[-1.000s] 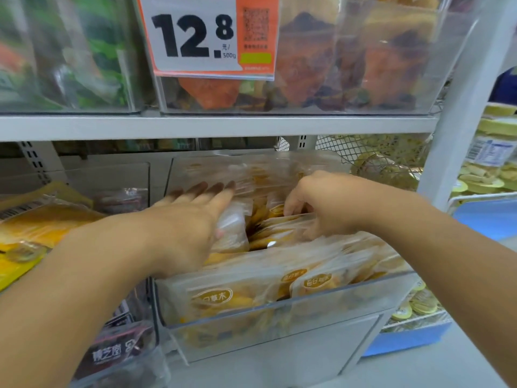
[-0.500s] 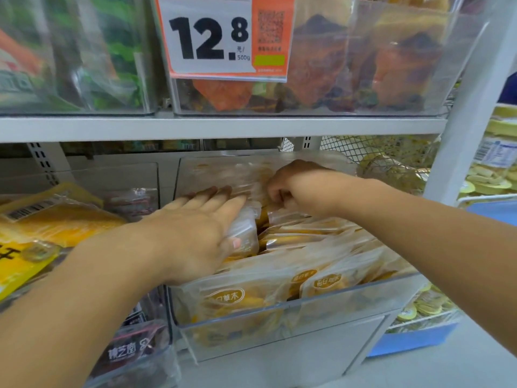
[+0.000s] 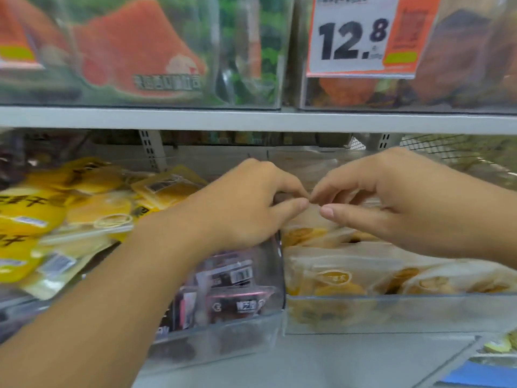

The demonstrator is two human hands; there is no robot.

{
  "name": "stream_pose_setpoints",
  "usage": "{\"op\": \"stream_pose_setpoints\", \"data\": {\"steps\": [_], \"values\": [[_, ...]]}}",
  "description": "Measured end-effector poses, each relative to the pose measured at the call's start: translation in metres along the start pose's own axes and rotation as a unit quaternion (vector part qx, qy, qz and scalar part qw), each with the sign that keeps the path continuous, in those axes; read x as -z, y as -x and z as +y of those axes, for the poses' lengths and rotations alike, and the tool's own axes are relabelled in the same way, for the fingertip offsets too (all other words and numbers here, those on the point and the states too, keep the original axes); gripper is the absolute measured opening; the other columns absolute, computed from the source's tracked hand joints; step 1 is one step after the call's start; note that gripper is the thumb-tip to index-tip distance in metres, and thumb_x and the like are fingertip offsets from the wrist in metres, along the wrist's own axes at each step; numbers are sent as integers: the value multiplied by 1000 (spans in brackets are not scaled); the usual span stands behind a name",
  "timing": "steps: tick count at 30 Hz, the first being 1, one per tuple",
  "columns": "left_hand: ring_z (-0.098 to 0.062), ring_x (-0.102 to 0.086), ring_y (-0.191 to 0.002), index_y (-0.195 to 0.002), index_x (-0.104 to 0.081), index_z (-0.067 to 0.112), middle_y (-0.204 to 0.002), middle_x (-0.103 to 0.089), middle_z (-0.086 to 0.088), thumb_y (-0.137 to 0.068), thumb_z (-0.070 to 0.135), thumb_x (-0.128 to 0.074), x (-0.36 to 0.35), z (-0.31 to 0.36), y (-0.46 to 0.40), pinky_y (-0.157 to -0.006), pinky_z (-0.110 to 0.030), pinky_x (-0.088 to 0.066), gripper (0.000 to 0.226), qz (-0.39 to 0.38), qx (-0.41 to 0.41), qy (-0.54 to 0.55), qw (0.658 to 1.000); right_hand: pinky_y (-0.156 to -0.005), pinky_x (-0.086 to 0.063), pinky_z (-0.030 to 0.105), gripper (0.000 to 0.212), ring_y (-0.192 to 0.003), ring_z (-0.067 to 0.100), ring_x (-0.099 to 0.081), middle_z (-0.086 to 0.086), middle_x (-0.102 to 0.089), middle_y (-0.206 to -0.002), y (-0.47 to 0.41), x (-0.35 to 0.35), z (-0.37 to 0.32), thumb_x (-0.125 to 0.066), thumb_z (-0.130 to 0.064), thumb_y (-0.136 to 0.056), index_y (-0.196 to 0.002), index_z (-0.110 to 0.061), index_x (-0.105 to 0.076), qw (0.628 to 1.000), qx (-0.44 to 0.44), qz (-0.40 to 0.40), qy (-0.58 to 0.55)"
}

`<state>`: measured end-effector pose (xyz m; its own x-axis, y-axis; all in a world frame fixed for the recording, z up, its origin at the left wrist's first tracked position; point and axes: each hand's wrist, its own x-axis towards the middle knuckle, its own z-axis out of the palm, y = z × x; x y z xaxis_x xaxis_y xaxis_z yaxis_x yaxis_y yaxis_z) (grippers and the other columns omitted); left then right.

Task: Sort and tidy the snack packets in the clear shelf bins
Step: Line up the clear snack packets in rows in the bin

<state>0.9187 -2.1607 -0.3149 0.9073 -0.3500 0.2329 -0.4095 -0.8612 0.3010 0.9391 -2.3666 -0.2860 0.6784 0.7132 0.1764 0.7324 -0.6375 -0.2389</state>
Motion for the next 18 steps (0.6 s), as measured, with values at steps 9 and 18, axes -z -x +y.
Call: {"op": "stream_pose_setpoints", "data": {"steps": [9,18], "values": [[-42,-24,-144,-156,-20,38,-159,-26,-7,-38,106,-27,54,-109,118,-116,-58,-27,136,-10,377,-208,902,-117,-30,34,123,-146,20,-27,0,-23,-162,-100,-61,-101,-61,-85,-61,-157,-29,-9,986,56,-148,61],[-25,-1,-155,-153,3,54,-169,4,4,-68,70,-61,57,-121,144,-124,-49,-7,107,-100,343,-113,927,-70,-49,31,70,-82,13,-61,-10,-62,-97,-162,-101,-123,-73,-57,-73,-131,-32,-42,983,74,-161,55]]}}
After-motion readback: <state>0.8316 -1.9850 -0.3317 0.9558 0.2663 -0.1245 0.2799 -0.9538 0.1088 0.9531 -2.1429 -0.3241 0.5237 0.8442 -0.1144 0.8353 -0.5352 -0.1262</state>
